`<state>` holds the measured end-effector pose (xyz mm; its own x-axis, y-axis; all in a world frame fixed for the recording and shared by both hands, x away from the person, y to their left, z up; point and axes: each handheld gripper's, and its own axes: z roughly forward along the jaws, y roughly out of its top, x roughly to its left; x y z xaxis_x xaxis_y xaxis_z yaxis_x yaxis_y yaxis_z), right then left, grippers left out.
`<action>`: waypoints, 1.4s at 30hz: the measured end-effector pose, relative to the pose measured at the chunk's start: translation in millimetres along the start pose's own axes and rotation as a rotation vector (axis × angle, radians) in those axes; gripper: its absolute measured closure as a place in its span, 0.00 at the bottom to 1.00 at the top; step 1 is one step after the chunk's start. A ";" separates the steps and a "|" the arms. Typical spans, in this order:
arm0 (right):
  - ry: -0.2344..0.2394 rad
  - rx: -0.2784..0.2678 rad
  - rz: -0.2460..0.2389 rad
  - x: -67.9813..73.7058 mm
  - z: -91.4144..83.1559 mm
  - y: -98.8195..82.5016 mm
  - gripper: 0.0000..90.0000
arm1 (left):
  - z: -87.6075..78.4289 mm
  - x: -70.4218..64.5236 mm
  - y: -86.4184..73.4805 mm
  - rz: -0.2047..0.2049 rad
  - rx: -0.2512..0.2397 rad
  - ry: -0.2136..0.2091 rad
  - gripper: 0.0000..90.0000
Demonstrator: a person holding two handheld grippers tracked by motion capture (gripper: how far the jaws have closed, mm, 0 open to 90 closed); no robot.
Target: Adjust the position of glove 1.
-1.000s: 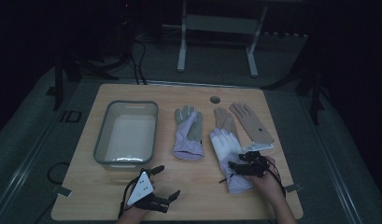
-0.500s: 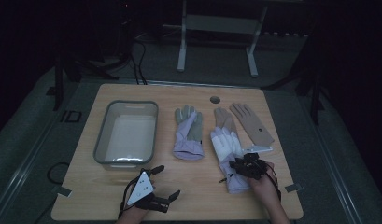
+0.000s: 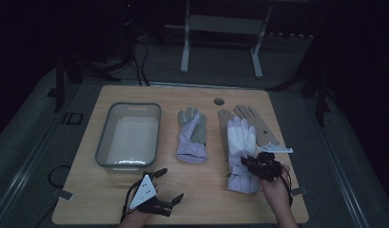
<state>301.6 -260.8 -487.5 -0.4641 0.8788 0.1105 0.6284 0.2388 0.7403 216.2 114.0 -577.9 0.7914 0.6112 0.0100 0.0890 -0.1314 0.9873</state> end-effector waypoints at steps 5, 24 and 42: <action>-0.017 -0.048 -0.013 7.9 -9.8 25.1 0.86 | -0.1 0.0 -0.1 0.000 -0.002 0.001 0.02; 0.003 -0.163 -0.032 58.5 -7.4 132.4 0.85 | -0.3 0.3 0.0 0.004 -0.002 -0.003 0.02; 0.030 -0.039 0.013 102.3 78.0 148.5 0.84 | -0.5 0.2 -0.1 0.004 -0.003 -0.007 0.02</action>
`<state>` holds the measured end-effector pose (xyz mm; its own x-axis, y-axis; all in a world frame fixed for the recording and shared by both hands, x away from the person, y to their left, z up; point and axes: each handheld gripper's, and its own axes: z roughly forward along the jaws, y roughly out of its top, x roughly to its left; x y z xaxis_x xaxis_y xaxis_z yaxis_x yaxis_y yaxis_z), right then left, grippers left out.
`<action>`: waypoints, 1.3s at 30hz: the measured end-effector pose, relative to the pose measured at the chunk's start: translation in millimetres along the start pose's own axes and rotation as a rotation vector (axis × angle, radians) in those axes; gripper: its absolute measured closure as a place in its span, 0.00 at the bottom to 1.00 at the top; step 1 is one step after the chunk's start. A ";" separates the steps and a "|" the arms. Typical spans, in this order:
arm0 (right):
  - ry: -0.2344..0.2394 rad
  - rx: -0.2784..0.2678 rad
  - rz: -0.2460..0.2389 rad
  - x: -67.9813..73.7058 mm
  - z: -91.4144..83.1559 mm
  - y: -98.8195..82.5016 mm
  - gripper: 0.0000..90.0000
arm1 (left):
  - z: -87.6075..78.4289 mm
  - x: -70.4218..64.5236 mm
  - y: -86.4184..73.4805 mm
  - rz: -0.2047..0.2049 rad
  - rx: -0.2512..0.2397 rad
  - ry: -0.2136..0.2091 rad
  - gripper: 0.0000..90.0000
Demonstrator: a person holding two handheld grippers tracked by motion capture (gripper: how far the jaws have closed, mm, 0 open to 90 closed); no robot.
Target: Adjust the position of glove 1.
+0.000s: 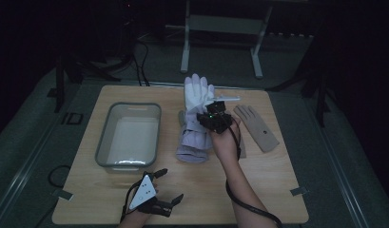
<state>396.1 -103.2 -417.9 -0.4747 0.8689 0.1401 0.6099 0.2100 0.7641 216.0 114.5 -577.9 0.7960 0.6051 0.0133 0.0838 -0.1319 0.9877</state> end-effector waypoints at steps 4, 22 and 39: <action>-0.001 0.053 0.026 1.4 20.0 -9.7 0.84 | 0.1 0.0 0.0 0.001 0.000 0.000 0.02; -0.054 0.217 0.077 -3.1 89.5 -40.1 0.67 | 0.3 -0.2 0.0 -0.002 0.000 -0.007 0.02; -0.053 0.213 0.052 -4.5 85.8 -60.0 0.64 | 0.1 -0.5 -0.1 -0.001 0.000 -0.001 0.02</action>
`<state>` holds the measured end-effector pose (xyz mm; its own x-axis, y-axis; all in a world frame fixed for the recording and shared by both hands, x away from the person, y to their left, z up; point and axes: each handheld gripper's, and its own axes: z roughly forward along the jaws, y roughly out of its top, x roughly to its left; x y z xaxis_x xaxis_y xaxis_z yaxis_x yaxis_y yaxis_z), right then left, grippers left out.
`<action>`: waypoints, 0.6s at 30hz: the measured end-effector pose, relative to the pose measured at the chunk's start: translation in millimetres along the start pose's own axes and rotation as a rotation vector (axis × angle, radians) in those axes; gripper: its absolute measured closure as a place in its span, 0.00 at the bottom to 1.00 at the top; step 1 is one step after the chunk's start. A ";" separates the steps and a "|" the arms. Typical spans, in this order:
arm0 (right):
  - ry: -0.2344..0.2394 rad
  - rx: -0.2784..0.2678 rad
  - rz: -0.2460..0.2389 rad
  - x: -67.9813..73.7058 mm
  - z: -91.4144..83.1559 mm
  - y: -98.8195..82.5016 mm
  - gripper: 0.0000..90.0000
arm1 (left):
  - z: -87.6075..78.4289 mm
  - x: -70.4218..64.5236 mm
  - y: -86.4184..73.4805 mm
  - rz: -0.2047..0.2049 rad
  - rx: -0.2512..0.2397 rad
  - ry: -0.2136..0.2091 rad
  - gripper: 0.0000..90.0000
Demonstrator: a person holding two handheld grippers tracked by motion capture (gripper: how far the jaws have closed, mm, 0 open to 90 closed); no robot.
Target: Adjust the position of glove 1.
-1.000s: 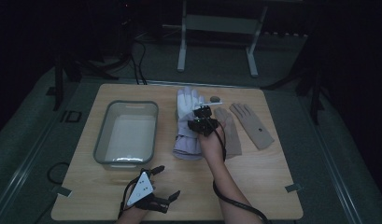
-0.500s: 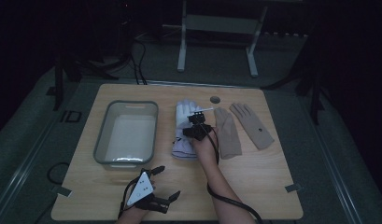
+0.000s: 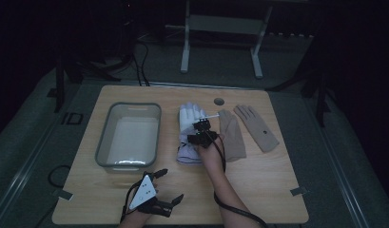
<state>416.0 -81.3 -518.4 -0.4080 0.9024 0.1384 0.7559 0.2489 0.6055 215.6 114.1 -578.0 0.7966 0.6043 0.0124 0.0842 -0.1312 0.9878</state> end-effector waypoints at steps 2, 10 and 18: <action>0.002 -0.005 0.007 -1.6 -2.5 -3.6 0.64 | 0.0 0.0 0.0 -0.001 0.000 0.002 0.02; -0.007 -0.033 0.058 -12.7 -12.2 -16.7 0.63 | 0.0 0.1 0.0 0.001 0.000 0.003 0.02; -0.037 -0.050 0.106 -25.1 -16.0 -18.4 0.63 | 0.2 0.2 0.1 -0.001 0.001 0.001 0.02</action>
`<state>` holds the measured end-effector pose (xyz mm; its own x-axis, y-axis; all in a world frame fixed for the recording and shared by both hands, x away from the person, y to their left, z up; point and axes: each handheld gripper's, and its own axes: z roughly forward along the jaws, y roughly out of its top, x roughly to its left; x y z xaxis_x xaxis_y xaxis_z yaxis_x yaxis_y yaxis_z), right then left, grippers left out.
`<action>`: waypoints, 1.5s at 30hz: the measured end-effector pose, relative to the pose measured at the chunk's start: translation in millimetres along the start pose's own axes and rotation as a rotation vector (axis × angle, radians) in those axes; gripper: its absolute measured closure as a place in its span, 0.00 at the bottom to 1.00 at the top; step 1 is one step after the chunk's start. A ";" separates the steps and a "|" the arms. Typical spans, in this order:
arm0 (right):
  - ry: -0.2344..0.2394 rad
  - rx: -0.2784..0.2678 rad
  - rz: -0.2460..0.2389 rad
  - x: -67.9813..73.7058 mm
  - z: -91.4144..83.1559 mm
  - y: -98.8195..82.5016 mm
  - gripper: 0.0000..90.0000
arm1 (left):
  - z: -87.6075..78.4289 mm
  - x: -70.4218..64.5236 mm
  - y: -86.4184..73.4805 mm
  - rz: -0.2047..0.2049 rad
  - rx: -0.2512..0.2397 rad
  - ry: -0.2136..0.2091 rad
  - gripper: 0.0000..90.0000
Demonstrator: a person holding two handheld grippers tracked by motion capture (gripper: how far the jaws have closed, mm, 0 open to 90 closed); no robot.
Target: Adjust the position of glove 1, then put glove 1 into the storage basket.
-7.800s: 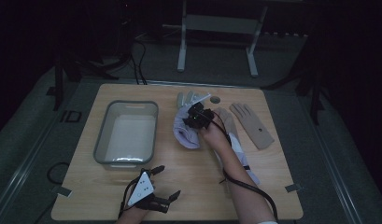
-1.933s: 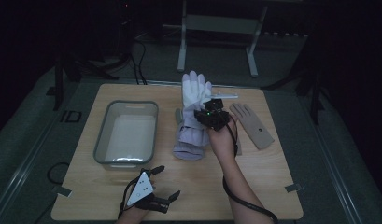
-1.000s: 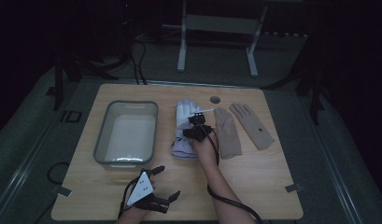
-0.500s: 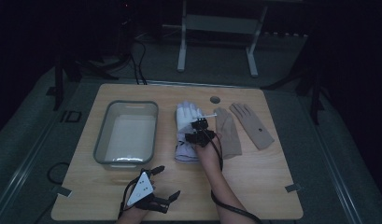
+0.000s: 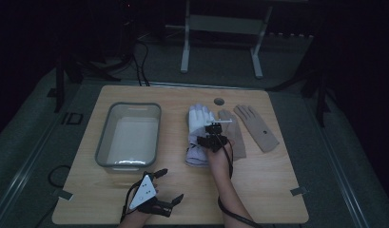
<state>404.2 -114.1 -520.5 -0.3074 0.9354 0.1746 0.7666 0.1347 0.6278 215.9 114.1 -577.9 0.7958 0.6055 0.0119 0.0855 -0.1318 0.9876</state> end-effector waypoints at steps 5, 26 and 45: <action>0.014 0.012 0.005 0.6 -2.1 4.1 0.63 | 0.1 0.1 0.1 -0.004 0.002 0.001 0.02; 0.214 -0.060 -0.194 -19.5 -56.7 20.9 0.19 | 3.9 -7.5 45.9 -0.050 0.055 0.110 0.02; 0.317 -0.087 -0.133 -64.3 -64.0 45.9 0.19 | 89.0 54.8 111.9 -0.294 0.415 0.212 0.16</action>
<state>423.0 -189.0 -454.3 -0.5716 0.7618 0.3050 0.6613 0.2076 0.7208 322.5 62.6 -480.7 0.5681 0.8028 -0.1813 0.5494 -0.2059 0.8098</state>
